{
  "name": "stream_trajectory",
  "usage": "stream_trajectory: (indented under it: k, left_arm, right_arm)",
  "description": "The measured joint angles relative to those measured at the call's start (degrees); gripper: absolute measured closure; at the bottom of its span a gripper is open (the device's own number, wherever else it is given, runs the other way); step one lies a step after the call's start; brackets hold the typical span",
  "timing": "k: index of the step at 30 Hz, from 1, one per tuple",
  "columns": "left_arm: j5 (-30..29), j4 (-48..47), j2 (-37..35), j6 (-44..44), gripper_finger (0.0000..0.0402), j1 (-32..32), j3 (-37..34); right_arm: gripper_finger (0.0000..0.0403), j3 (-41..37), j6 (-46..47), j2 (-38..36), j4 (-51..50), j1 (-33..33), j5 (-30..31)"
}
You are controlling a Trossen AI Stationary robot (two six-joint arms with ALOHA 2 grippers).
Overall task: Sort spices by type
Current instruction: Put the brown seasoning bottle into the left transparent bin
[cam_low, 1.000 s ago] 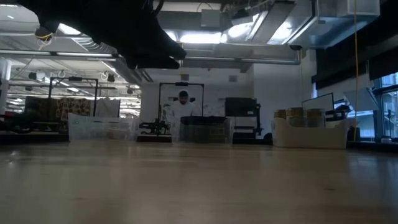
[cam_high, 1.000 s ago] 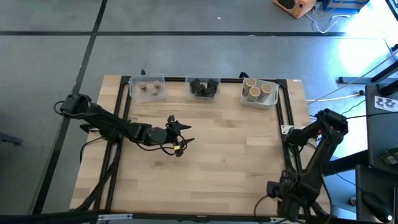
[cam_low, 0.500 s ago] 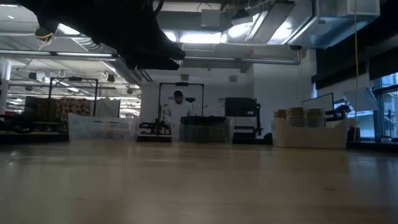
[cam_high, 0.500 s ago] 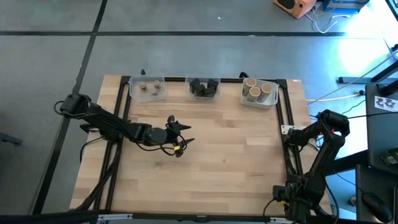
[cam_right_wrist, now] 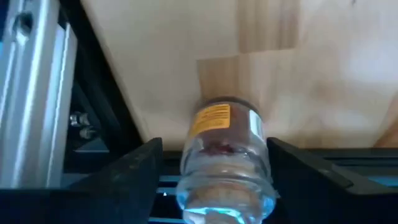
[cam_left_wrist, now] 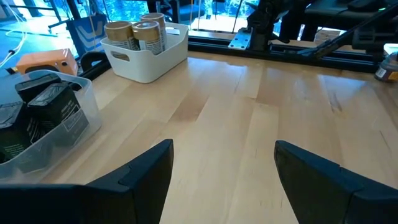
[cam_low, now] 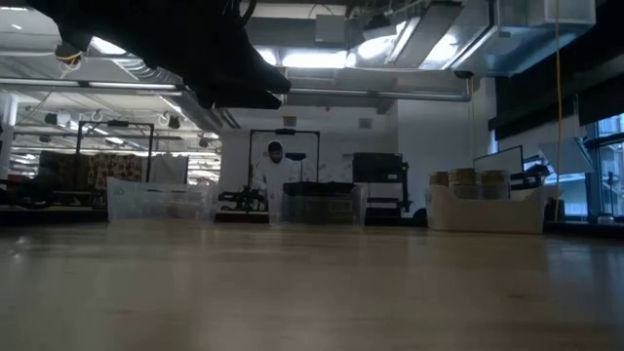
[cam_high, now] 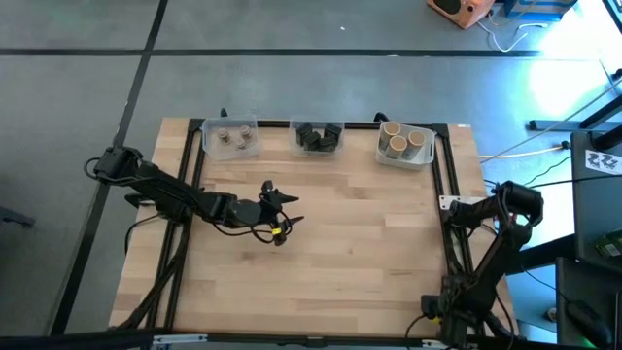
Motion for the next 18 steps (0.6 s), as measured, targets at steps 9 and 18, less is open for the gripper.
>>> stream_trajectory:
  k: [9,18]
  left_arm:
    - [0.0,0.04,0.0,-0.33,0.0139,0.0,0.0]
    - [0.0,-0.93,0.0,-0.8,0.0139,0.0,0.0]
  right_arm:
    - [0.0214,0.07,0.67,0.81,0.36,-1.01,-1.11]
    - [0.0214,0.31,-3.53,-0.03,-0.38,-10.47,3.05]
